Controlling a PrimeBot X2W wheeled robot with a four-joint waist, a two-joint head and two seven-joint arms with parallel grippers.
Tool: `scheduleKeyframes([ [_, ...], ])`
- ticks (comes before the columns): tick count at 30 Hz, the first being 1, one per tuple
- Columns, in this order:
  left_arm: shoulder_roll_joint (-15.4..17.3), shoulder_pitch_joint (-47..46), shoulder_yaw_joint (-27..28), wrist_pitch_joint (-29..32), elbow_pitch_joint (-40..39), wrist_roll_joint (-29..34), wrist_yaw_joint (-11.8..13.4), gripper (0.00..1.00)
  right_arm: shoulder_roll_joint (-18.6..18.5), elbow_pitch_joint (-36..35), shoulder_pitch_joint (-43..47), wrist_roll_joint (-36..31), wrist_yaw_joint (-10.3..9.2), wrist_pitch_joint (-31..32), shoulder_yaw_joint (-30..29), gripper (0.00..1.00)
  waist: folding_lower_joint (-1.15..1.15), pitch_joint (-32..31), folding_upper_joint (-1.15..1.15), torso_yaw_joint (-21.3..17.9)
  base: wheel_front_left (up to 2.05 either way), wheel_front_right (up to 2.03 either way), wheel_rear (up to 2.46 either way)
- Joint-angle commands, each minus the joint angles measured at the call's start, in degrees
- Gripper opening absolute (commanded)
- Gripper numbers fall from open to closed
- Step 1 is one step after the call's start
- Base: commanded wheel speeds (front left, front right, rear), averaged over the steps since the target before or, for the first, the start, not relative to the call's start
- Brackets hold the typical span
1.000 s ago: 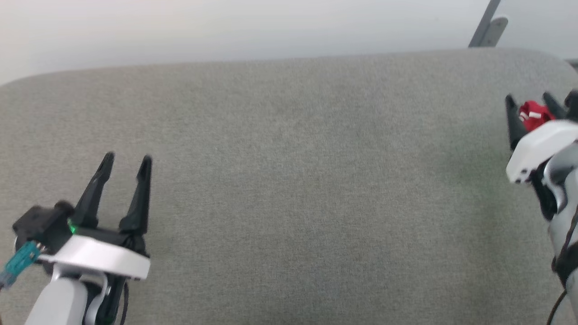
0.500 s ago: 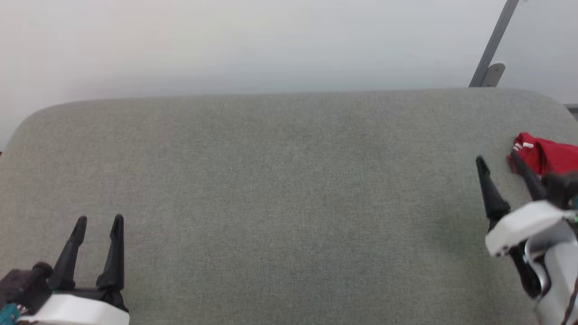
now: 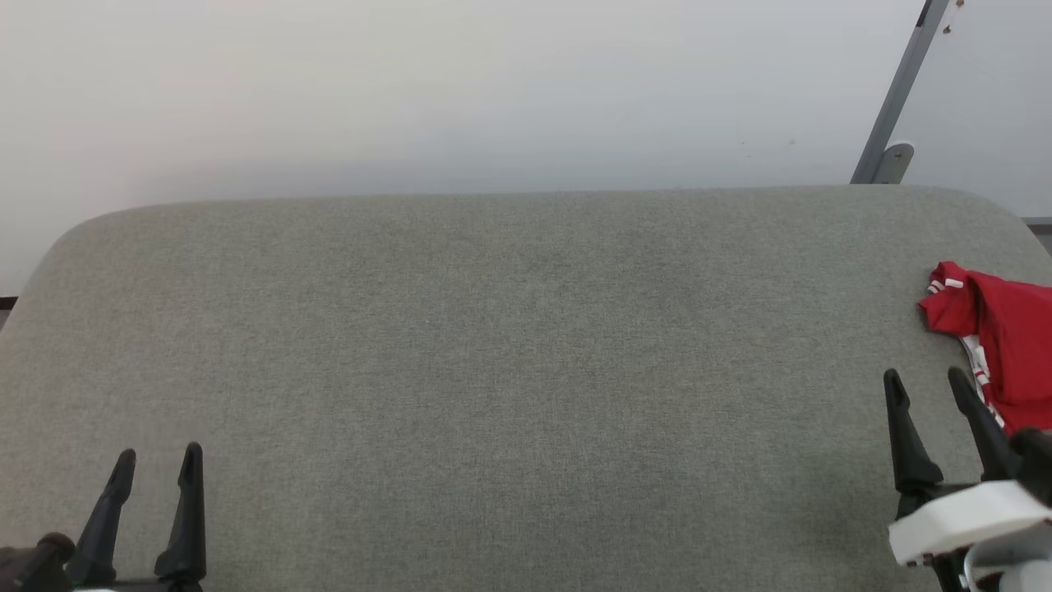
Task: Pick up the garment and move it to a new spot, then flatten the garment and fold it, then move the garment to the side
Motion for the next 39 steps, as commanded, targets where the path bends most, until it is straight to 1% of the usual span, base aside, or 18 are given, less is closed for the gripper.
scheduleKeyframes([
  [1,-0.04,1.16,0.26,-0.27,-0.05,-0.04,-0.18,1.0,0.81,-1.77,1.9,-0.68,-0.11,-0.24,-0.95,1.0,0.0,-0.21,0.0,0.0,0.0,0.0,0.0],
  [8,-0.26,2.88,0.74,-0.27,-0.29,-0.42,-0.19,1.0,2.99,-6.26,5.92,-1.7,-0.1,0.81,-3.74,1.0,0.0,-0.76,0.0,0.24,0.0,0.0,0.0],
  [13,-0.47,3.49,0.8,-0.27,-0.47,-0.8,-0.18,1.0,3.9,-8.69,7.73,-2.39,-0.1,1.8,-4.61,1.0,0.0,-0.94,0.0,0.36,0.0,0.0,0.0],
  [26,-0.3,3.0,-0.43,-0.27,-1.01,-0.84,-0.19,1.0,5.75,-11.01,9.05,-3.16,-0.1,3.41,-5.22,1.0,0.0,-1.11,0.0,0.43,0.0,0.0,0.0],
  [27,-0.56,2.88,-0.28,0.01,-0.84,-0.47,0.0,0.0,5.67,-10.97,8.72,-2.94,-0.02,3.39,-5.2,0.0,0.0,-1.12,0.0,0.43,0.0,0.0,0.0],
  [31,-2.08,3.12,-0.76,0.3,0.74,-0.95,0.01,0.0,6.47,-9.14,9.29,-2.25,-0.02,3.59,-5.03,0.0,0.0,-1.1,0.0,0.42,0.0,0.0,0.0],
  [39,-3.51,1.08,-0.3,2.55,1.78,-8.07,0.0,0.0,7.1,-8.43,7.93,5.94,-0.03,5.65,-5.28,0.0,0.0,-0.91,0.0,0.24,0.0,0.0,0.0],
])
